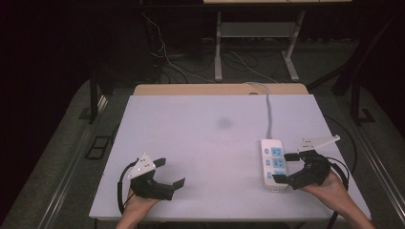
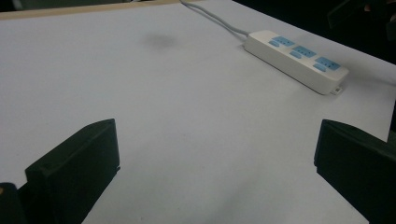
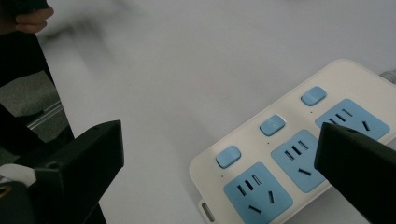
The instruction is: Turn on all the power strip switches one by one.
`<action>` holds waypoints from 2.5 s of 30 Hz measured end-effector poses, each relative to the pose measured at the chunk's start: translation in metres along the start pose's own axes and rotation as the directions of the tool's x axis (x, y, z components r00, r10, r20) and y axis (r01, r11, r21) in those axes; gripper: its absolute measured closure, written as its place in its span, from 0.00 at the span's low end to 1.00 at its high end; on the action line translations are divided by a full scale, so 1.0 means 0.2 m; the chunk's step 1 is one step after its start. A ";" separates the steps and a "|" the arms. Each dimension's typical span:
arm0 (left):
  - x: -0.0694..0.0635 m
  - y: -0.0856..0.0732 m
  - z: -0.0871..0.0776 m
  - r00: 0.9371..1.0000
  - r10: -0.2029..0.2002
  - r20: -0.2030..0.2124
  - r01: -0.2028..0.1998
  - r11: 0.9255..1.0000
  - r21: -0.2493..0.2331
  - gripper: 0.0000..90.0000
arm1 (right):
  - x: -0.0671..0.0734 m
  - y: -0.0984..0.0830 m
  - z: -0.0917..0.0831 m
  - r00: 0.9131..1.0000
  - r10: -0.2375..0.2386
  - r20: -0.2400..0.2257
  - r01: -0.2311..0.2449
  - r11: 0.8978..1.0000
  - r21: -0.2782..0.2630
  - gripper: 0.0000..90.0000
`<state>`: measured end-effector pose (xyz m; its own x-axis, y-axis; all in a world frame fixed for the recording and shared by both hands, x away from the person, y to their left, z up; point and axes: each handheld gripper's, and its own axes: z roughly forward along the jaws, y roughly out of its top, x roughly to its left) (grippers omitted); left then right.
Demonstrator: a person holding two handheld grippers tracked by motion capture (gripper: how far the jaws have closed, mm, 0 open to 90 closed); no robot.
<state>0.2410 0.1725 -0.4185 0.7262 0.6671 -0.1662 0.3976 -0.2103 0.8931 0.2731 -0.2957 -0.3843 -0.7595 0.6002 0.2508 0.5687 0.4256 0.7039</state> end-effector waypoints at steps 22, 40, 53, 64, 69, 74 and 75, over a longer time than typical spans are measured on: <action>0.00 0.00 0.00 1.000 0.004 0.000 -0.004 1.000 0.006 0.00 | -0.01 0.10 0.06 0.996 -0.092 -0.012 0.093 0.979 0.183 0.49; 0.00 0.00 0.00 1.000 0.005 -0.001 -0.005 1.000 0.006 0.00 | -0.03 0.10 0.12 0.994 -0.098 -0.038 0.104 0.970 0.220 1.00; 0.00 0.00 -0.01 1.000 0.003 -0.003 -0.003 1.000 0.004 0.00 | -0.06 0.07 0.18 0.996 -0.083 -0.042 0.091 0.968 0.235 1.00; 0.00 0.00 0.00 1.000 0.005 -0.002 -0.005 1.000 0.006 0.00 | -0.07 0.04 0.20 0.997 -0.067 -0.043 0.075 0.972 0.222 1.00; 0.01 0.00 -0.01 1.000 0.001 -0.007 -0.001 1.000 0.002 0.00 | -0.07 0.04 0.21 0.997 -0.070 -0.044 0.078 0.972 0.223 1.00; 0.00 0.00 0.00 1.000 0.005 -0.002 -0.005 1.000 0.005 0.00 | -0.08 0.04 0.21 0.996 -0.071 -0.047 0.079 0.971 0.226 1.00; 0.00 0.00 0.00 1.000 0.006 0.000 -0.006 1.000 0.007 0.00 | -0.08 0.04 0.21 0.996 -0.072 -0.046 0.080 0.971 0.224 1.00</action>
<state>0.2410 0.1727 -0.4185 0.7283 0.6660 -0.1610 0.3972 -0.2189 0.8913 0.3020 -0.2731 -0.4112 -0.8119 0.5367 0.2298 0.5624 0.6133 0.5546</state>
